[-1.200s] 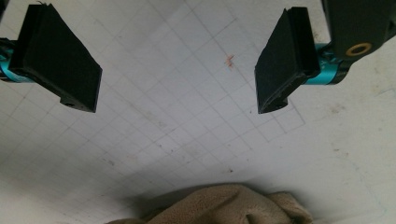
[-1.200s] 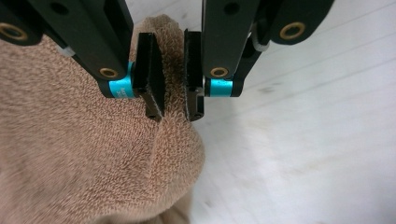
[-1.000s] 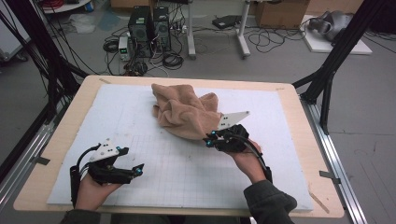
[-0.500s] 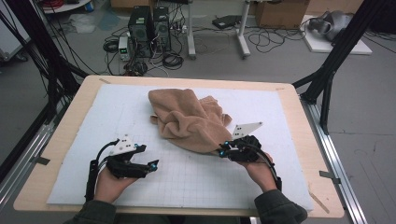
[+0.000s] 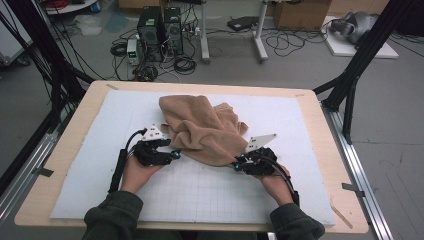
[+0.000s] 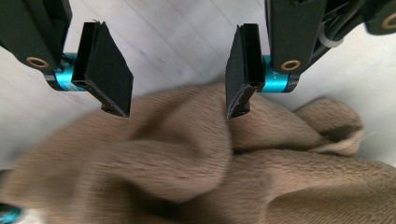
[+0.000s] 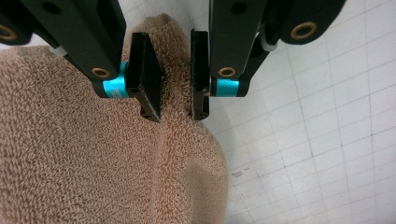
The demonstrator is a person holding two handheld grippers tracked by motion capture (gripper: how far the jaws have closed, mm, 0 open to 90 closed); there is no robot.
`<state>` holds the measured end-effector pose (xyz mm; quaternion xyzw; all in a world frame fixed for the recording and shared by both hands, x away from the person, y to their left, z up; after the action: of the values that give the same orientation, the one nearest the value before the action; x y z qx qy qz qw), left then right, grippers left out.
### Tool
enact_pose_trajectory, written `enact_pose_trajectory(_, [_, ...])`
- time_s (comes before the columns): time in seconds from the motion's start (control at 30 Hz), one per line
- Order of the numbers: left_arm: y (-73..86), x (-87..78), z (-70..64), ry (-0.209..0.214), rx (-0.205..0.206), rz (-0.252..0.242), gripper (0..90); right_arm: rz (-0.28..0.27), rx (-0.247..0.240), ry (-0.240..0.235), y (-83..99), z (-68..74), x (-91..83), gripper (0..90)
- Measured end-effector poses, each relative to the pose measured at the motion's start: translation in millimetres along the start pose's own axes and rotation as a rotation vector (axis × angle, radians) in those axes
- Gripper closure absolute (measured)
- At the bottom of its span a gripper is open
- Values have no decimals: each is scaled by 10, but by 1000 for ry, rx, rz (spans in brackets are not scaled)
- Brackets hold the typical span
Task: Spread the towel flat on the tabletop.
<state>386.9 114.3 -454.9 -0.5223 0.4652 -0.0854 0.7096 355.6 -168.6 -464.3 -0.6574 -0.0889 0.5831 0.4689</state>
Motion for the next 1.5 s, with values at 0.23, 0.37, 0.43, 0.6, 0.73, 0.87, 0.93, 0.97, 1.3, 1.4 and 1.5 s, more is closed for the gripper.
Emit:
enact_pose_trajectory(0.23, [43, 159, 71, -22, 32, 55, 821, -8, -8, -15, -12, 11, 8, 755])
enact_pose_trajectory(0.37, [16, 29, 46, -19, 48, 48, 844, -36, -15, -24, -33, 38, -52, 762])
enact_pose_trajectory(0.43, [-18, -87, 5, -22, 67, 31, 846, -46, -26, -21, -49, 68, -111, 765])
enact_pose_trajectory(0.6, [-71, -488, -146, -26, 125, -4, 845, -93, -68, -33, -138, 226, -340, 774])
enact_pose_trajectory(0.73, [-2, -752, -306, -5, 149, -4, 846, -116, -109, -66, -176, 446, -479, 780])
enact_pose_trajectory(0.87, [222, -874, -455, 41, 155, 38, 843, -73, -133, -110, -41, 673, -471, 783])
enact_pose_trajectory(0.93, [352, -906, -522, 78, 143, 47, 842, -34, -137, -147, 75, 788, -411, 784])
enact_pose_trajectory(0.97, [419, -924, -556, 93, 139, 55, 837, 15, -142, -185, 191, 888, -343, 769])
enact_pose_trajectory(1.3, [239, -970, -406, 85, 129, 6, 511, -80, -127, -69, -98, 607, -400, 511])
enact_pose_trajectory(1.4, [184, -773, -324, 90, 98, 15, 483, -56, -108, -37, -140, 448, -280, 482])
enact_pose_trajectory(1.5, [183, -565, -286, 85, 99, 45, 453, -13, -76, -23, -151, 262, -73, 470])
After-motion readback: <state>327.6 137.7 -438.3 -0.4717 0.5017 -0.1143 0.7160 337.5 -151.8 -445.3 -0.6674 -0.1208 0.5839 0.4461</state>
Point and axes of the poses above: each handheld gripper's, and its own axes: x roughly forward along the jaws, y roughly out of its underside, z roughly to its left, the point moved 6 cm from there along x, roughly forward along the jaws, and after that the axes turned 6 degrees about x, right-handed, at the moved point
